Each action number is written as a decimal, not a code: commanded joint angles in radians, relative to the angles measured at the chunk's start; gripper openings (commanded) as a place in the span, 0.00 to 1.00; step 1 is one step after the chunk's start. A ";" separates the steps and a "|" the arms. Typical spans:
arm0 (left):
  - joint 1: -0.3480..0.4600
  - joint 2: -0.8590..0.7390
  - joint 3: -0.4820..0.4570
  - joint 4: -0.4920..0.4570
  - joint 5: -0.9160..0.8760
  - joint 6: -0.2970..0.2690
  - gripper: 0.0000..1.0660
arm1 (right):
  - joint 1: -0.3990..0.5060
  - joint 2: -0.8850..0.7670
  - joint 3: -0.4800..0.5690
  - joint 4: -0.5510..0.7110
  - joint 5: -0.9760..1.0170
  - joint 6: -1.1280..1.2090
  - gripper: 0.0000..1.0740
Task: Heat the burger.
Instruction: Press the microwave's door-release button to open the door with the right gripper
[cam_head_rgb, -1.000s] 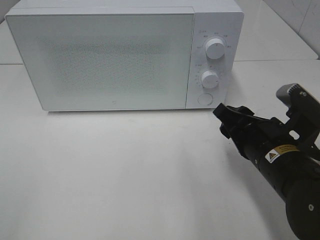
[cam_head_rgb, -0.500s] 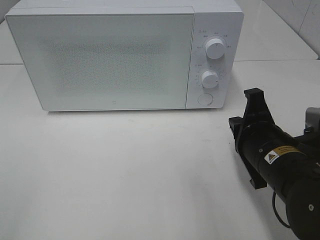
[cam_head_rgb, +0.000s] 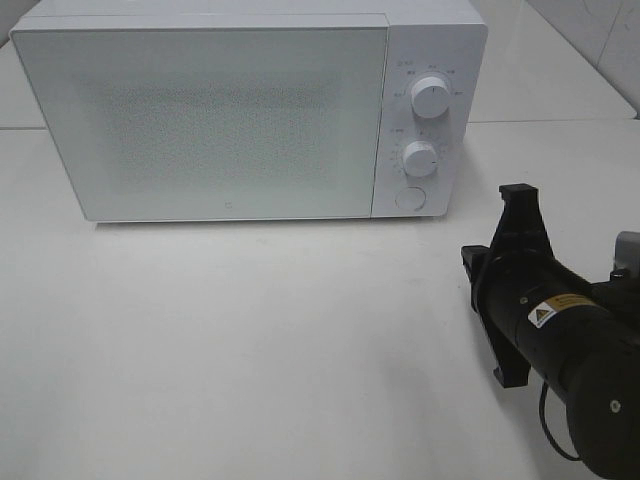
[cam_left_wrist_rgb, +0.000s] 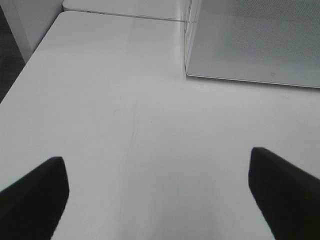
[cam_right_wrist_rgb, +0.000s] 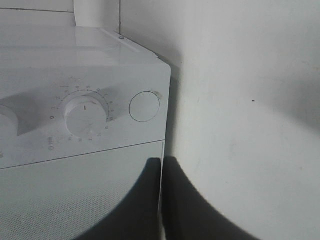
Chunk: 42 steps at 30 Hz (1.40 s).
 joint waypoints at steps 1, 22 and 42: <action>-0.003 -0.020 0.001 0.001 -0.015 -0.001 0.84 | 0.001 0.019 -0.028 0.020 0.014 -0.033 0.00; -0.003 -0.020 0.001 0.001 -0.015 -0.001 0.84 | -0.133 0.202 -0.213 -0.134 0.000 -0.007 0.00; -0.003 -0.020 0.001 0.001 -0.015 -0.002 0.84 | -0.268 0.346 -0.426 -0.278 0.085 0.014 0.00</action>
